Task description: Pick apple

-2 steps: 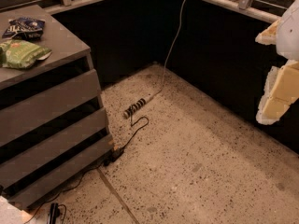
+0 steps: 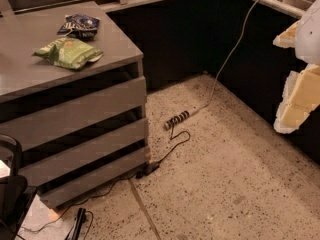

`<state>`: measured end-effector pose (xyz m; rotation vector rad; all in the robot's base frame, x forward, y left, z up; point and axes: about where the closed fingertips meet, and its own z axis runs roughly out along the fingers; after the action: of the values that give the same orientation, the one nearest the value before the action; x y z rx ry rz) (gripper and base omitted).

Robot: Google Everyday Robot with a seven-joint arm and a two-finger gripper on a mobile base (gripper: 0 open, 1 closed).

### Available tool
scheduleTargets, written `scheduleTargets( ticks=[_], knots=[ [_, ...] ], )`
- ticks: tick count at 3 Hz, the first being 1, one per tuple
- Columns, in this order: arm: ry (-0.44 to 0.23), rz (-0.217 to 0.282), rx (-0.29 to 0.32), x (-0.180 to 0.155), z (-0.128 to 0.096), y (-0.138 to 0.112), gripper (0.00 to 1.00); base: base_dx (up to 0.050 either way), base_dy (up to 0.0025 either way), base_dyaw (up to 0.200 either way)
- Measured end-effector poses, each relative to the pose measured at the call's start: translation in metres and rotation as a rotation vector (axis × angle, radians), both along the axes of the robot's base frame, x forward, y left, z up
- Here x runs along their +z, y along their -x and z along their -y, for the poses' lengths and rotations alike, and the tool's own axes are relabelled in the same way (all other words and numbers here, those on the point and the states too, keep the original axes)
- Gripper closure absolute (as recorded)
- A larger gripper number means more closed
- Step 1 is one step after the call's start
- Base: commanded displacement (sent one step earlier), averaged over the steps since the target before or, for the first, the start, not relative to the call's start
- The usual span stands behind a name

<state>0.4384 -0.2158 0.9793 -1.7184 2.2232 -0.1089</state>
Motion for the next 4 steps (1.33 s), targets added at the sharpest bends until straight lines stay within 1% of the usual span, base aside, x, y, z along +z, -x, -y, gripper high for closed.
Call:
scheduleTargets(
  ticks=[1,4],
  knots=[
    [0.000,0.000,0.000,0.0000,0.0000,0.0000,0.00,0.000,-0.00002,0.200],
    [0.000,0.000,0.000,0.0001,0.0000,0.0000,0.00,0.048,-0.00003,0.001]
  ],
)
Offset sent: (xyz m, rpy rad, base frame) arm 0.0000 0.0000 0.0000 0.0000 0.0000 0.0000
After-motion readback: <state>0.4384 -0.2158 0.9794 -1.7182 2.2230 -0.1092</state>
